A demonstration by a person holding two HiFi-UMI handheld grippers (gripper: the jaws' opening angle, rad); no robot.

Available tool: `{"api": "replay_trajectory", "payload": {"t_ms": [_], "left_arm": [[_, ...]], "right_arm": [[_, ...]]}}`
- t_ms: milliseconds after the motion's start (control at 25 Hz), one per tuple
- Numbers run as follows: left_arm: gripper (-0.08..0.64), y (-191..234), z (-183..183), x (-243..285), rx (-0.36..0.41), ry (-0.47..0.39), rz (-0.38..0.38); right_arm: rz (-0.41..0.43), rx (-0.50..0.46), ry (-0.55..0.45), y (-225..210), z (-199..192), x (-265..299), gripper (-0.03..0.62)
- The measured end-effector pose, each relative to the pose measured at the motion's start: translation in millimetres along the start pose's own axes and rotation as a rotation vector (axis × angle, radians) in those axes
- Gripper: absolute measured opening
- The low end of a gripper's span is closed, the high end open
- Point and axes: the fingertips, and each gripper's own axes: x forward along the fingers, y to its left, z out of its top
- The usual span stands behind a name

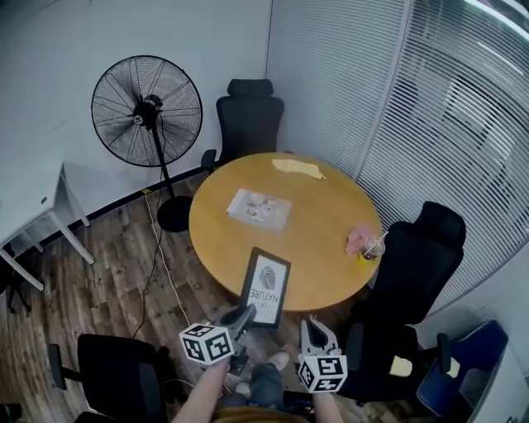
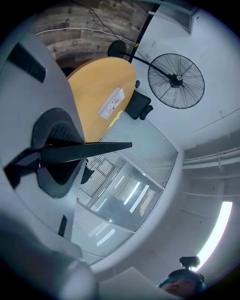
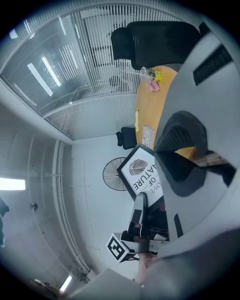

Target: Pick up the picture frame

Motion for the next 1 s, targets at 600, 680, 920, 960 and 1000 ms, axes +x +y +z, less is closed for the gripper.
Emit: {"api": "replay_trajectory", "payload": {"t_ms": [600,680,920,960,1000], "left_arm": [[0.055,5,1,-8,-0.037,-0.01,-0.021],[0.055,5,0,-7,-0.037,-0.005,-0.026],[0.055,9,4,-10,-0.044,-0.007,-0.036],[0.055,10,4,-9,-0.049,-0.006,-0.036],[0.055,11,3,-9,-0.054,-0.004,-0.036]], "right_arm": [[-0.026,-0.003,0.0,3,-1,-4,0.012],[-0.031,-0.004,0.001,3,-1,-5,0.012],[-0.028,-0.004,0.003,11,-4,-5,0.012],[-0.027,-0.002,0.004,12,-6,-4,0.012],[-0.026,-0.001,0.005,12,-7,-4,0.012]]}}
